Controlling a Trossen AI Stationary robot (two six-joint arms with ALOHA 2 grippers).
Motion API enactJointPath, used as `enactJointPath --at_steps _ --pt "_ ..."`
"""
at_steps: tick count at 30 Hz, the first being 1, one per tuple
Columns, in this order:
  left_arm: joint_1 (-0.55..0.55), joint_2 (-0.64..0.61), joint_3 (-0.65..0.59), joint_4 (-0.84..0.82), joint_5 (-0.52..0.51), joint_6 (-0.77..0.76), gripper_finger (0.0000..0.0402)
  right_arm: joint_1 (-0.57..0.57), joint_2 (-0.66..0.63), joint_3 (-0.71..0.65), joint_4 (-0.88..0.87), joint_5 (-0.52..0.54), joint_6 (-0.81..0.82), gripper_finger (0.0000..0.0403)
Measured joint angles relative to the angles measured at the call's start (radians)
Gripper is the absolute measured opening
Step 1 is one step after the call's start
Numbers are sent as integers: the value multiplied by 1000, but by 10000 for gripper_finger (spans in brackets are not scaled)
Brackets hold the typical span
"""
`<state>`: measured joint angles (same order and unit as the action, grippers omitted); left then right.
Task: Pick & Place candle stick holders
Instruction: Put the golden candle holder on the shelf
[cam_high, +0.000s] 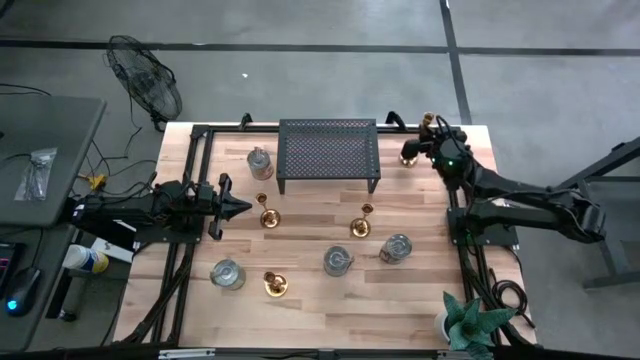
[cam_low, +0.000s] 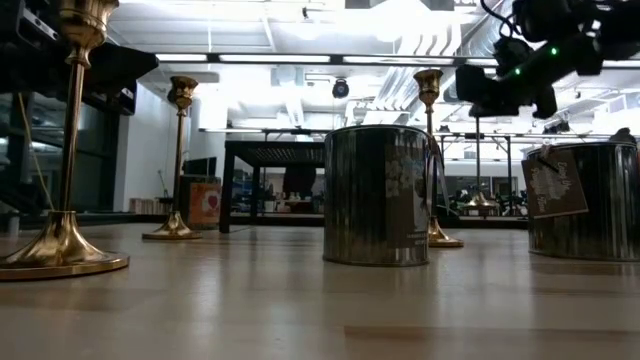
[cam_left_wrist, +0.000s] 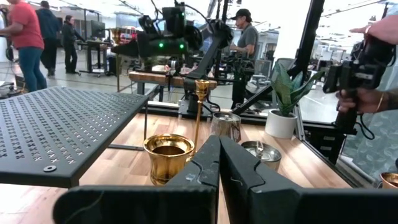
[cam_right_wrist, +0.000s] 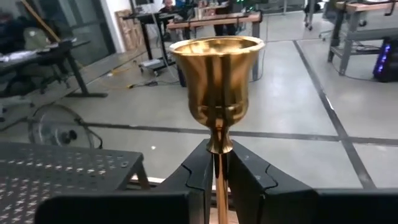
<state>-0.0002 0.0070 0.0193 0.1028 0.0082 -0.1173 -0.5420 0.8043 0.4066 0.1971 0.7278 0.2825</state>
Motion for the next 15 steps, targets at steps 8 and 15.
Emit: enactJointPath --at_steps 8,15 --pt "0 0 0 0 0 0 1 -43 0 117 -95 -175 -85 36" --pt "0 0 0 0 0 0 1 -75 0 208 -151 -311 -168 36"
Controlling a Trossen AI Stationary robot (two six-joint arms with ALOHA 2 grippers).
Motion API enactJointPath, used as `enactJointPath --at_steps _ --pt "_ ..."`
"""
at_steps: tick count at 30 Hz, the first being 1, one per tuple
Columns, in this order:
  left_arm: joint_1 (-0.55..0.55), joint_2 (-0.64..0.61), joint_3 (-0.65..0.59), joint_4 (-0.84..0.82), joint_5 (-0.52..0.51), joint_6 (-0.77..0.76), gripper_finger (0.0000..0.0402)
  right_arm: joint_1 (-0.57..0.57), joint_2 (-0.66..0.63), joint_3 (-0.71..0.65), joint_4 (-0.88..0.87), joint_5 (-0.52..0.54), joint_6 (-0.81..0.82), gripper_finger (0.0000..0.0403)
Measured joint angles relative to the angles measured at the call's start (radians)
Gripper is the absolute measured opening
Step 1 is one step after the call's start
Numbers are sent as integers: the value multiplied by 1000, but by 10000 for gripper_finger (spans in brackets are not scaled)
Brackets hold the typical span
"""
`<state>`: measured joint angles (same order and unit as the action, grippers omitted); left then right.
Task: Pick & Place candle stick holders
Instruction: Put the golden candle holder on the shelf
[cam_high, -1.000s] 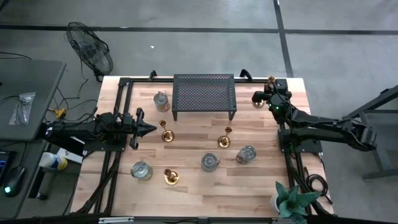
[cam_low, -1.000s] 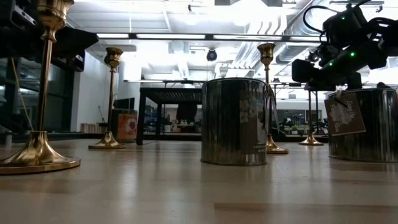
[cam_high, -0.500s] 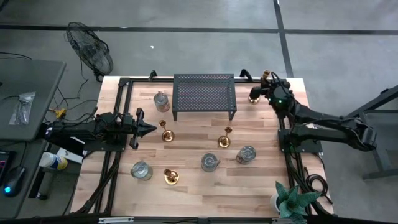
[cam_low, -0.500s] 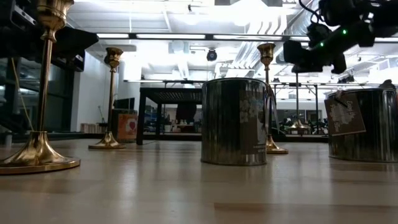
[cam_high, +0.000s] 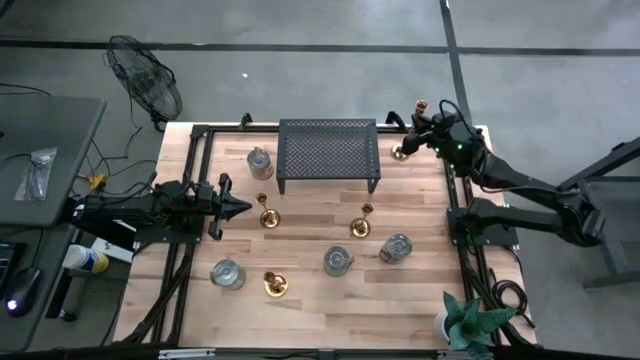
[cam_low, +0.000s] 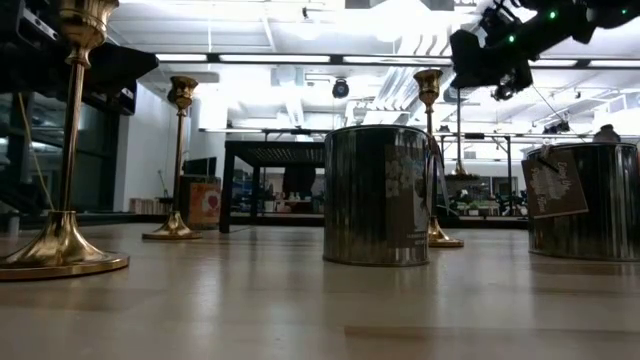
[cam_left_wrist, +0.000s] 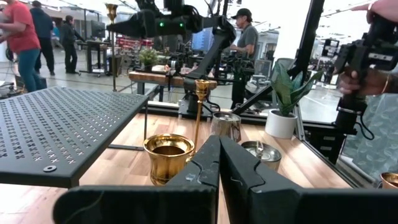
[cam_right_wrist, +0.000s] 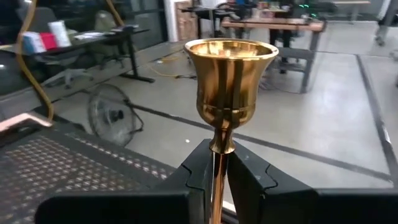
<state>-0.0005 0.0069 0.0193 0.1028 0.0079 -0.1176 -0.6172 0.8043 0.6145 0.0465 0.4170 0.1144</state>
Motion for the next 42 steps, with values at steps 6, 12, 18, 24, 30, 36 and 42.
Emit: enactJointPath --at_steps 6,12,18,24,30,36,42 --pt "0 0 0 0 0 0 1 -47 0 115 -79 -82 -64 36" --pt "0 0 0 0 0 0 1 -108 49 210 -127 -261 -73 36" --pt "0 0 0 0 0 0 1 -148 152 294 -111 -485 -141 36" --pt "0 0 0 0 0 0 1 -182 256 354 -37 -618 -146 36" --pt "0 0 0 0 0 0 1 -191 340 385 40 -660 -145 36" --pt "0 0 0 0 0 0 1 -191 401 412 69 -653 -136 36" --pt "0 0 0 0 0 0 1 -190 443 423 91 -655 -122 36"
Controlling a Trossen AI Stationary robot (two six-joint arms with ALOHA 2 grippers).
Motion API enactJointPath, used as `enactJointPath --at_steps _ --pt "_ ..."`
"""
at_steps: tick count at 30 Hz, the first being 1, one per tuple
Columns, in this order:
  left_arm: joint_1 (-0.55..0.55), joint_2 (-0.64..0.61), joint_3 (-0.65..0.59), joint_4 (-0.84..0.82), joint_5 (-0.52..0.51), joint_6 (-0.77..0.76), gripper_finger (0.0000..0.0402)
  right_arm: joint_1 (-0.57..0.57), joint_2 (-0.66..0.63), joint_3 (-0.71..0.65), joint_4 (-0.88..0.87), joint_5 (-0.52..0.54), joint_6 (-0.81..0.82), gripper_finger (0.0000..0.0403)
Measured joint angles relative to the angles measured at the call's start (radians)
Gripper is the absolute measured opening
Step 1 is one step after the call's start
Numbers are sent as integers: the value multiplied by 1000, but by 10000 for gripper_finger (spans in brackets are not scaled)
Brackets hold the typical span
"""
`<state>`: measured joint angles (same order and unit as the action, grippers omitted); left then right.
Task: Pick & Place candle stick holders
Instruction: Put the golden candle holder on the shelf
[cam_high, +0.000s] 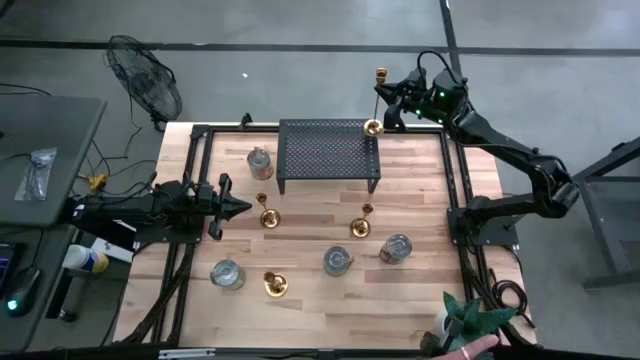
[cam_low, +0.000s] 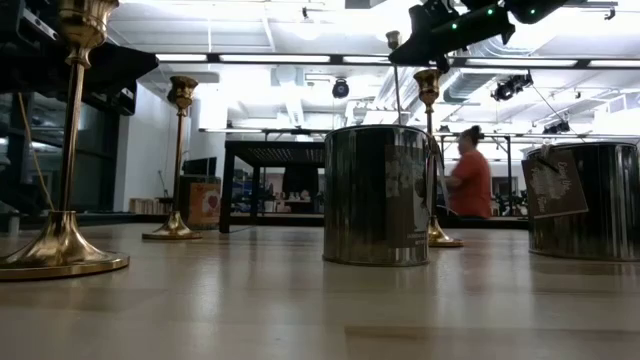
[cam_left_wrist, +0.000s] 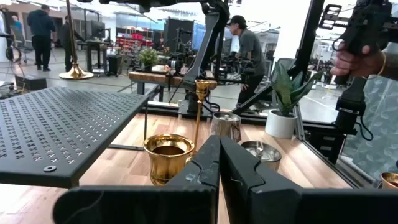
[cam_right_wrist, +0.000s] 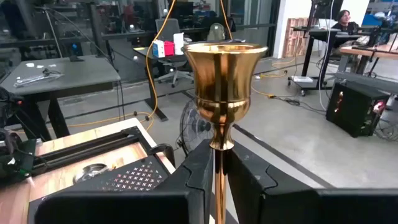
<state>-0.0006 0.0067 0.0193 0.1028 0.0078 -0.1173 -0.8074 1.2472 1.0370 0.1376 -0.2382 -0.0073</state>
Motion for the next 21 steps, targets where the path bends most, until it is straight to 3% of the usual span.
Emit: enactJointPath --at_steps 21 --pt "0 0 0 0 0 0 1 2 102 0 111 4 14 36"
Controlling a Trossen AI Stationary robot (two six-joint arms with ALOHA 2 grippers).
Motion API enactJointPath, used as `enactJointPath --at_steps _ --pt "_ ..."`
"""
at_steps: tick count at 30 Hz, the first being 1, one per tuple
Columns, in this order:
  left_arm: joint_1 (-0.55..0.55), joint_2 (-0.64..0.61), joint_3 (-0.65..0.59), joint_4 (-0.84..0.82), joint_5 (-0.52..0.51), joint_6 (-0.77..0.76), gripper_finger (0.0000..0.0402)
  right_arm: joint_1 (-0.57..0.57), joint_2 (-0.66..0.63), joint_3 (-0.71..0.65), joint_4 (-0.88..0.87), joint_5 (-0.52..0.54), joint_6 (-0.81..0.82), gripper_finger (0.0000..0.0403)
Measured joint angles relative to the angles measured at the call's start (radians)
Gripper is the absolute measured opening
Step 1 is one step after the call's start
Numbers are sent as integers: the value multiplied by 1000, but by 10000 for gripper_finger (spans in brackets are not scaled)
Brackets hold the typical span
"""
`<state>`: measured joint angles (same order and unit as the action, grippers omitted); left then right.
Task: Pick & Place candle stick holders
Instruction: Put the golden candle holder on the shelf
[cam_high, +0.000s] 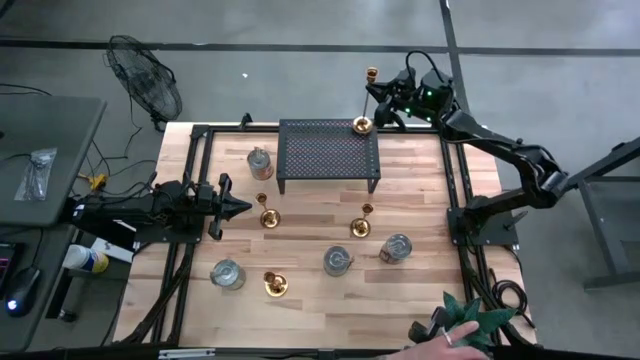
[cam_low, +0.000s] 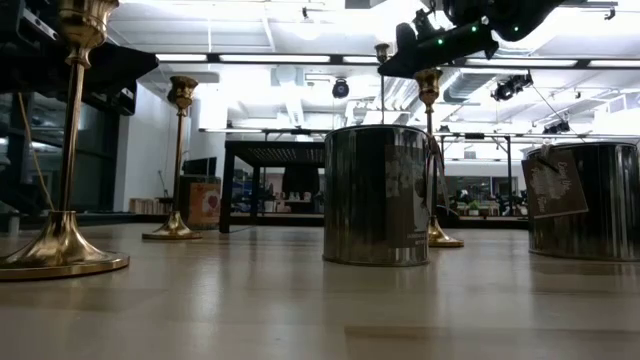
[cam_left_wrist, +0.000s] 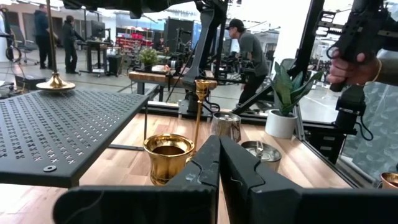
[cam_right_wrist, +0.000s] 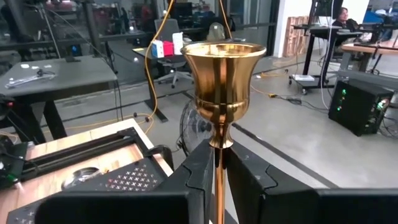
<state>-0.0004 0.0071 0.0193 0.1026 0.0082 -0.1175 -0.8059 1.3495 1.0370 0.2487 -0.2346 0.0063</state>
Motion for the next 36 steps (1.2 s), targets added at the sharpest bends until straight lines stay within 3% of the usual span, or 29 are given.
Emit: enactJointPath --at_steps 36 --pt "0 0 0 0 0 0 1 1 0 0 -46 51 -3 36"
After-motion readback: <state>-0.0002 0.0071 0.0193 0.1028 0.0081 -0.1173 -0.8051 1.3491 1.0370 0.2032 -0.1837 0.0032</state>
